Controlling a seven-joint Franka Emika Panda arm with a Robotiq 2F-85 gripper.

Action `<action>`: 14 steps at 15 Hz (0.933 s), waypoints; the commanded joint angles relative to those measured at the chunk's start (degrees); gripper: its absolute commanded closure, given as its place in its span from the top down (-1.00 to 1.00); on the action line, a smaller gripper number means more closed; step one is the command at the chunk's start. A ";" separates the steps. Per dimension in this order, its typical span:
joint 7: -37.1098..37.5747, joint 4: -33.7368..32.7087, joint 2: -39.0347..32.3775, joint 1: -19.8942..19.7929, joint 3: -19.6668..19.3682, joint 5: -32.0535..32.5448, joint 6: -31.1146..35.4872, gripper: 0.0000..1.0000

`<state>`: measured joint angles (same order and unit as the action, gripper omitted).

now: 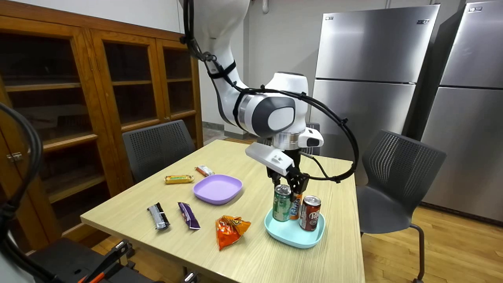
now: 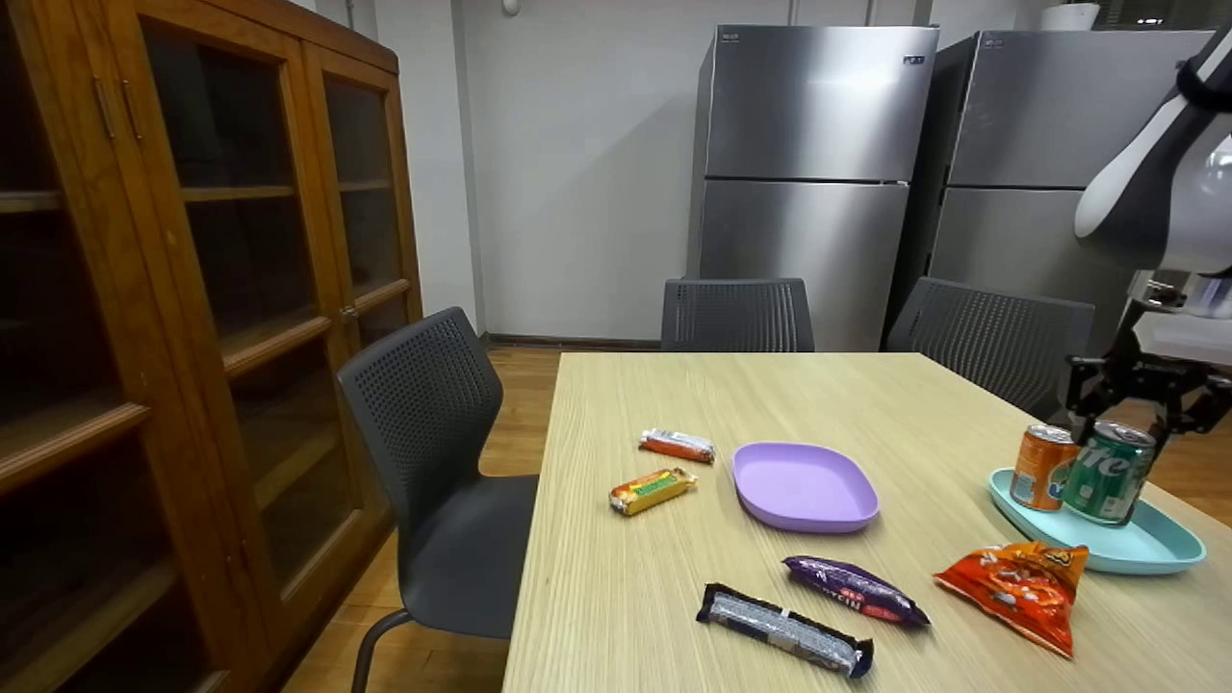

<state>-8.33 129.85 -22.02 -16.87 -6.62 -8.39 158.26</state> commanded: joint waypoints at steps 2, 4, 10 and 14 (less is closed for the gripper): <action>-0.83 -2.82 -2.62 -1.26 0.87 -1.03 1.26 -0.23; -0.36 -3.79 -4.05 -1.24 0.94 -0.92 1.81 -0.23; -0.13 -6.92 -7.94 -1.51 1.39 -0.61 1.47 -0.23; -0.04 -8.45 -9.73 -1.48 1.52 -0.29 1.28 -0.23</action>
<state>-8.29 123.35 -30.77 -17.13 -6.40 -8.40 159.73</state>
